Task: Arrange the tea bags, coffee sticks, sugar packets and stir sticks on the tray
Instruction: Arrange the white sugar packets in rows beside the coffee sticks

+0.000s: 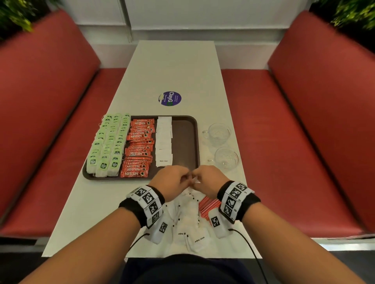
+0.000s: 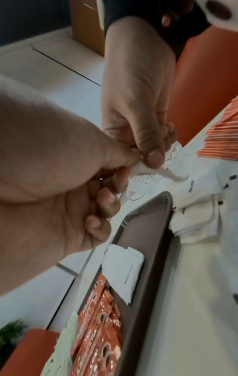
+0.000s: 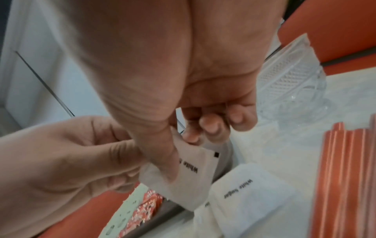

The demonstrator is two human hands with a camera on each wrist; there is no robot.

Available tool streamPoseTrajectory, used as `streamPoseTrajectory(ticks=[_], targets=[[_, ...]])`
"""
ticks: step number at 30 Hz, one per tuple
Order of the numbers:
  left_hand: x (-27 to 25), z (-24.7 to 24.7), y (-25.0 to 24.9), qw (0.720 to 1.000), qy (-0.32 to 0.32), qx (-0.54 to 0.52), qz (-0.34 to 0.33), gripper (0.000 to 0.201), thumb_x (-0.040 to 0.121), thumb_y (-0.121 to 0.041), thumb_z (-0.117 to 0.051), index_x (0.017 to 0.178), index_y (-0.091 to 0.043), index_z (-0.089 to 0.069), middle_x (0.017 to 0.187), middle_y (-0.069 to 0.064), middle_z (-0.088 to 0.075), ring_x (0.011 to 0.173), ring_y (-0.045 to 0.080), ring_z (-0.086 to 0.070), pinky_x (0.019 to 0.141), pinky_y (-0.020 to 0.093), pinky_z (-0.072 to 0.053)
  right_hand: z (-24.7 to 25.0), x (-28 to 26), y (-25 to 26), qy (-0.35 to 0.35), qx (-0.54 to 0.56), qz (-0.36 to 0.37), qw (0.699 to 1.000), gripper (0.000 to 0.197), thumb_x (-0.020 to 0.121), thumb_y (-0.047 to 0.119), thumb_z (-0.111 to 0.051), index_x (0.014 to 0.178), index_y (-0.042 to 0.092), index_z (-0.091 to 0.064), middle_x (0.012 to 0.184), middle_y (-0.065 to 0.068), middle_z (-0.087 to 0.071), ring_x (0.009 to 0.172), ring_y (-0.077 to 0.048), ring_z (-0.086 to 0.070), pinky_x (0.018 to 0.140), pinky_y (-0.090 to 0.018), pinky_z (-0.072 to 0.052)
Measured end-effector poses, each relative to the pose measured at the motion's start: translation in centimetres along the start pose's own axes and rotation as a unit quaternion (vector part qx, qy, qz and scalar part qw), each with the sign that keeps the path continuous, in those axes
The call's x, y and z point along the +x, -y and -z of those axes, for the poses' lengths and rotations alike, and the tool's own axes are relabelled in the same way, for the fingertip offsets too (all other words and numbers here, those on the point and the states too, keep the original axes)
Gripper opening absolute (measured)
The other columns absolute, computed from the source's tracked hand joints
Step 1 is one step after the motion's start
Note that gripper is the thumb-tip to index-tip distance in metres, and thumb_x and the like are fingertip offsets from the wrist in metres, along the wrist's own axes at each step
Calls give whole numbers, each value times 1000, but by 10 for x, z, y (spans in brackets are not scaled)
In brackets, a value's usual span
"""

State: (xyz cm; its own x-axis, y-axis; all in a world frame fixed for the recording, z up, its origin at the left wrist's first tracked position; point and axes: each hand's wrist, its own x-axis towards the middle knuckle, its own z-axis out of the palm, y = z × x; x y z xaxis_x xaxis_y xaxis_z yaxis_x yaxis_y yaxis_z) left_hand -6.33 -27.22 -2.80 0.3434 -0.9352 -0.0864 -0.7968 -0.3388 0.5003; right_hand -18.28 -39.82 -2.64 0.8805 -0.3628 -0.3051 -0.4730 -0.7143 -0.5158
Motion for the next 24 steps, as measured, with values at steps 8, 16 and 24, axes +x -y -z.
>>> streamPoseTrajectory(ticks=[8, 16, 24], targets=[[-22, -15, 9, 989, 139, 47, 25, 23, 79, -50, -74, 94, -35, -66, 93, -15, -61, 89, 6, -58, 84, 30, -50, 5, -26, -22, -54, 74, -32, 995, 18, 91, 24, -64, 77, 30, -56, 80, 9, -62, 72, -7, -56, 63, -24, -41], [-33, -44, 11, 994, 82, 41, 57, 37, 83, -52, -70, 113, -32, -61, 107, -13, -53, 97, 8, -56, 84, 24, -45, 6, -37, -27, -40, 218, -79, 972, 7, 90, 9, -51, 84, 6, -55, 89, 0, -75, 59, -17, -71, 44, -21, -43], [-12, -38, 12, 989, 136, 43, 40, 23, 85, -41, -72, 105, -32, -66, 96, -13, -57, 91, 9, -55, 79, 24, -43, -1, -31, -28, -50, 319, -74, 944, 21, 94, 0, -31, 92, 18, -42, 85, -9, -69, 58, -18, -44, 49, -27, -33]])
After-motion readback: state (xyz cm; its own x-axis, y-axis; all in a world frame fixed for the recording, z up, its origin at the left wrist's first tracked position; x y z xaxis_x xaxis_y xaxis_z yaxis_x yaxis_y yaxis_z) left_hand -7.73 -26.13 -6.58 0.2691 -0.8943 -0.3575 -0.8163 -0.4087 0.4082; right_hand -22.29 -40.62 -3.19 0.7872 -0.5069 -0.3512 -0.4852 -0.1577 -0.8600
